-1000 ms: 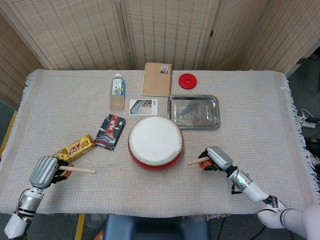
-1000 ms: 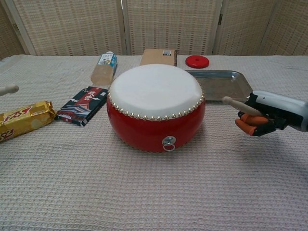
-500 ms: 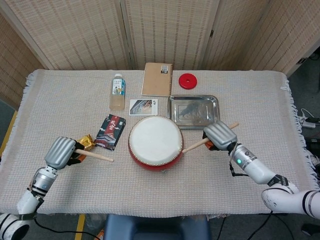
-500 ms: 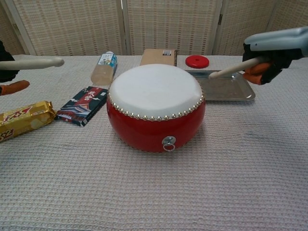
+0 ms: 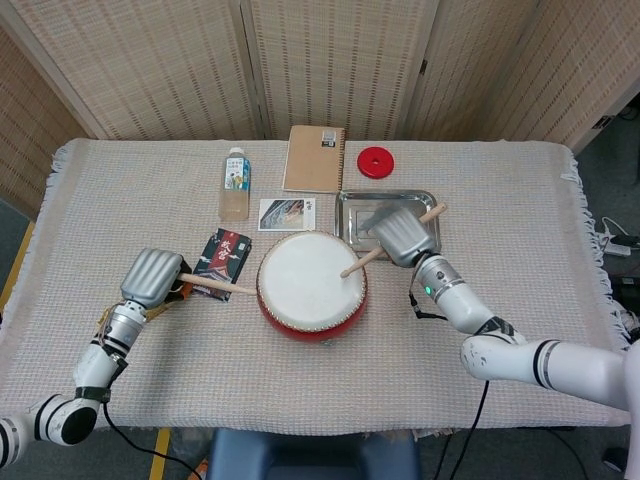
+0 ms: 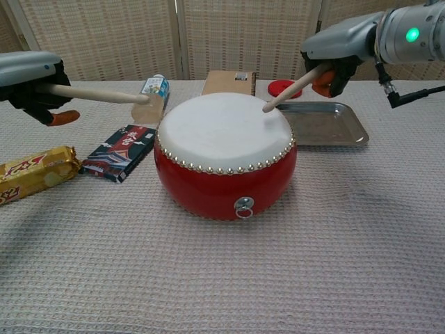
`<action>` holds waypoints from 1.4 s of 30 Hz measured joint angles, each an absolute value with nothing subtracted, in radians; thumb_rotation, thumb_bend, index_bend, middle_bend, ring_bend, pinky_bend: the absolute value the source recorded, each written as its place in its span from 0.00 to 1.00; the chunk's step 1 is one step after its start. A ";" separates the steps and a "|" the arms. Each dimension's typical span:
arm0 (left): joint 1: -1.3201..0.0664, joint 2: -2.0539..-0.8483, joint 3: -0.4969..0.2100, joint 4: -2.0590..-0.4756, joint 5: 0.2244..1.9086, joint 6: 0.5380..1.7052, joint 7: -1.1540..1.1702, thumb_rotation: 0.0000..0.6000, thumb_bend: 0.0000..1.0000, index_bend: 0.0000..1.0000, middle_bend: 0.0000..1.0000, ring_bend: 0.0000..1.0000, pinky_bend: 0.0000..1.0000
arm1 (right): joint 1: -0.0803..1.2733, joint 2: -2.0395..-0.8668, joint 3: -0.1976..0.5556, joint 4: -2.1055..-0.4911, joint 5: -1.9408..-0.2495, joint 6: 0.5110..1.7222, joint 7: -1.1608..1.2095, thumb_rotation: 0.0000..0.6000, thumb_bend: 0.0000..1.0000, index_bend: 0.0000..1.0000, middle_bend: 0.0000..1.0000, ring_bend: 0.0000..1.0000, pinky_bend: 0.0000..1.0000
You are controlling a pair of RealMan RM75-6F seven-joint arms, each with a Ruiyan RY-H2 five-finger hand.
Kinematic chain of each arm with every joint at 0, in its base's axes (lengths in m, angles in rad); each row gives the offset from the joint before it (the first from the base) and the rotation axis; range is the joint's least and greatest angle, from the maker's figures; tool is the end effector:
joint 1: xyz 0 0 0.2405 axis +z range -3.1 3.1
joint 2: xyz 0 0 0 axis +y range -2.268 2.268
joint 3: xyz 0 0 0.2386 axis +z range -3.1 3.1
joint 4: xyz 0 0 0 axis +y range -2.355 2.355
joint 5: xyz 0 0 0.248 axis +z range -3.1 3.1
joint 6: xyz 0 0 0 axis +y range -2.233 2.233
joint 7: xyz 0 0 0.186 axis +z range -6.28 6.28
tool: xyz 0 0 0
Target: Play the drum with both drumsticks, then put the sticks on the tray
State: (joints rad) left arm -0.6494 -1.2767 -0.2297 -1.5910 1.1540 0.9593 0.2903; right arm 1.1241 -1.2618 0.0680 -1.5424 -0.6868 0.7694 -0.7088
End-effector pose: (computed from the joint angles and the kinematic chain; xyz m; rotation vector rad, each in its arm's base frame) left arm -0.1651 0.3974 0.0241 -1.7577 -0.8688 -0.8897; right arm -0.0957 -0.4488 -0.0078 2.0220 -0.5609 0.5018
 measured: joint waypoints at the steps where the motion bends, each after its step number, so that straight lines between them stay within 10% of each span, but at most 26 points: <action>1: -0.660 -1.283 -0.237 -1.598 1.133 0.959 0.309 1.00 0.46 1.00 1.00 1.00 1.00 | 1.133 -1.275 0.058 -1.532 -0.675 0.780 -0.739 1.00 0.69 1.00 1.00 1.00 1.00; 20: -0.796 -1.508 -0.215 -1.492 0.965 0.993 0.574 1.00 0.46 1.00 1.00 1.00 1.00 | 1.133 -1.267 0.128 -1.600 -0.682 0.868 -0.615 1.00 0.69 1.00 1.00 1.00 1.00; 31: -0.770 -1.415 -0.252 -1.601 0.991 1.090 0.514 1.00 0.46 1.00 1.00 1.00 1.00 | 1.173 -1.398 0.038 -1.465 -0.572 0.872 -0.844 1.00 0.69 1.00 1.00 1.00 1.00; 42: -0.813 -1.514 -0.209 -1.500 0.937 1.040 0.607 1.00 0.46 1.00 1.00 1.00 1.00 | 1.120 -1.287 0.134 -1.610 -0.727 0.907 -0.628 1.00 0.69 1.00 1.00 1.00 1.00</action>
